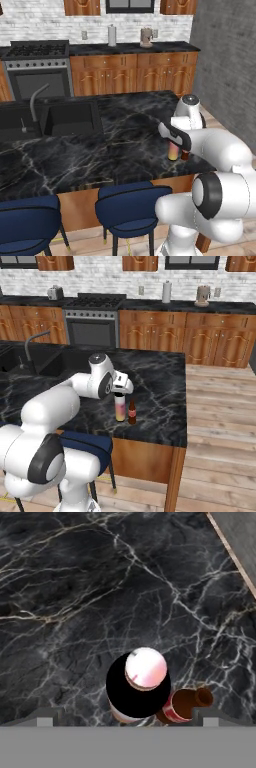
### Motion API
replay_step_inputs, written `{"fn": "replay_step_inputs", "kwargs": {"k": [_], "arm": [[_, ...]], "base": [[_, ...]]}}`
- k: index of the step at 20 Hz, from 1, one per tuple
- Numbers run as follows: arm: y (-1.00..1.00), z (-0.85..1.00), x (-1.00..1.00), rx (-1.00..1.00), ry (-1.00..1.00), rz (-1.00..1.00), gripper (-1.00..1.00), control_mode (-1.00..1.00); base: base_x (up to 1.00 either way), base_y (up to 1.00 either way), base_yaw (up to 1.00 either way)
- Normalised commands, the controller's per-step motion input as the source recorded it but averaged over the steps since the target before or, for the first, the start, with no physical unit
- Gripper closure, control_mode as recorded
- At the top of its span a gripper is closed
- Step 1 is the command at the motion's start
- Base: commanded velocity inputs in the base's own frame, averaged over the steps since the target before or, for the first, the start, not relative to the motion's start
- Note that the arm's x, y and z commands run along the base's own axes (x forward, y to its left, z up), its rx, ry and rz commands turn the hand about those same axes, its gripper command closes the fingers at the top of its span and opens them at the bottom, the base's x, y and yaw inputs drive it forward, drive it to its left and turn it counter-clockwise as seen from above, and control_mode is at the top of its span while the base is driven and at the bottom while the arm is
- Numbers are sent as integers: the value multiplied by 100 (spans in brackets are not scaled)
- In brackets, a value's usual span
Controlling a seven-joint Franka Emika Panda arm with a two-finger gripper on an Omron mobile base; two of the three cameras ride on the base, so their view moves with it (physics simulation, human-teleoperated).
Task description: Place the large bottle from the dining counter next to the other large bottle outside the sink, and place the small bottle from the dining counter next to the other small bottle inside the sink.
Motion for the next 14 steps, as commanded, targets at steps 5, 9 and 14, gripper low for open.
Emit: {"fn": "replay_step_inputs", "kwargs": {"k": [5, 9, 14], "arm": [[-7, -11, 0, -2, 0, 0, -100, -100], [-8, -12, 0, -3, 0, 0, -100, -100], [-5, -10, 2, -1, 0, 0, -100, -100]], "base": [[0, 0, 0], [0, 0, 0], [0, 0, 0]]}}
